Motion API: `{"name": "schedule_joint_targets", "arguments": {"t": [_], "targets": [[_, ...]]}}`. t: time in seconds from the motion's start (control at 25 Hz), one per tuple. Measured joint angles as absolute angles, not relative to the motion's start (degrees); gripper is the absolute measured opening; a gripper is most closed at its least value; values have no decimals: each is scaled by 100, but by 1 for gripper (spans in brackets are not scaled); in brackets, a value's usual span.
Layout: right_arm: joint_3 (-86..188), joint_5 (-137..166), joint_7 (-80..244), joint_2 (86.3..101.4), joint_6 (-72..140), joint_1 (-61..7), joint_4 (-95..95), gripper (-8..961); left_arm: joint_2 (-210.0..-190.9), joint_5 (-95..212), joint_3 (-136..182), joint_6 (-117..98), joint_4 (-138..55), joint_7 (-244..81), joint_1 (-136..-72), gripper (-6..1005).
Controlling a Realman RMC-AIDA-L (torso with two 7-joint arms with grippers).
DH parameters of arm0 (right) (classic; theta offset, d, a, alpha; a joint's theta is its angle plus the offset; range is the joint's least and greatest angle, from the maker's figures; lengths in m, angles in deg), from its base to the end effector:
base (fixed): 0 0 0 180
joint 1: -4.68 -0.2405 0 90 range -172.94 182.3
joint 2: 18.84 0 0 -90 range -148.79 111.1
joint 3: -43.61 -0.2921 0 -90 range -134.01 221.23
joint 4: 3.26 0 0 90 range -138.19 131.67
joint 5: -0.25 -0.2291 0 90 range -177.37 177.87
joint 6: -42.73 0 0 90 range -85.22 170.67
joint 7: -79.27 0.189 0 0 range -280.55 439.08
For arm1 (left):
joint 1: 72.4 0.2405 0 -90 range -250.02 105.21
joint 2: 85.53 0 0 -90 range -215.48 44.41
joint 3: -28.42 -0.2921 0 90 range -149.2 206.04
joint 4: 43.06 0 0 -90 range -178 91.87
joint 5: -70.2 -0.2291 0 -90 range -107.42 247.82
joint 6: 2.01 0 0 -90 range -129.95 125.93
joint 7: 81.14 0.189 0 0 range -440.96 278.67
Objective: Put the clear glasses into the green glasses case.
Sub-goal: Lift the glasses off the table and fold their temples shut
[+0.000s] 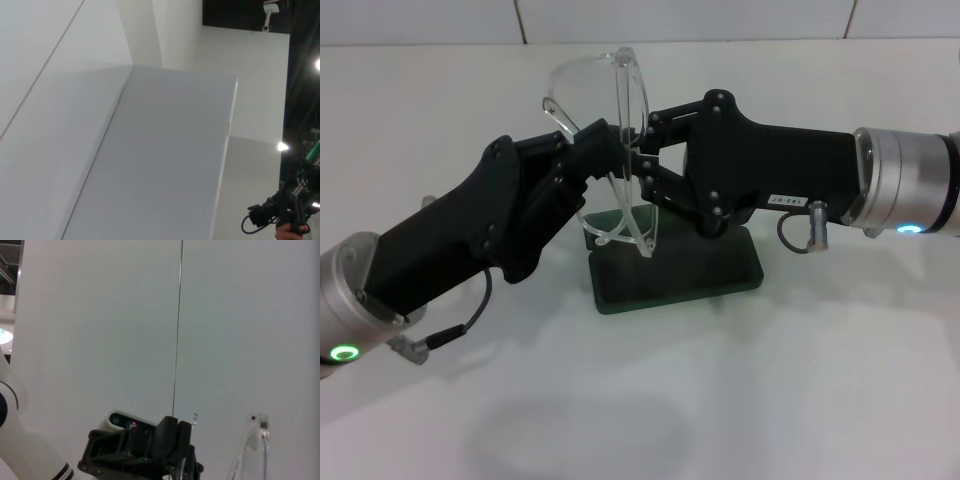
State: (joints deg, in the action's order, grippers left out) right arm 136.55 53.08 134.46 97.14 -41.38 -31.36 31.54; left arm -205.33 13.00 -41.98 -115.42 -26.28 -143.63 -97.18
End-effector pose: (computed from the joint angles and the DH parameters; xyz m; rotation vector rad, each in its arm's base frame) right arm 0.1226 0.3701 -0.0938 -2.7291 -0.1332 1.3039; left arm -0.2097 0.2902 -0.0445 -2.4034 -0.4303 -1.8576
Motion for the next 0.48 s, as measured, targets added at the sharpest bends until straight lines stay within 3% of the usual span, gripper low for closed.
{"name": "schedule_joint_targets", "arguments": {"t": [0.48], "targets": [[13756,5321,13446,9734,-4164,-3173,3193,115,-20532,1325,-4198,-11424,-2636,-14370,-9719,66]]}}
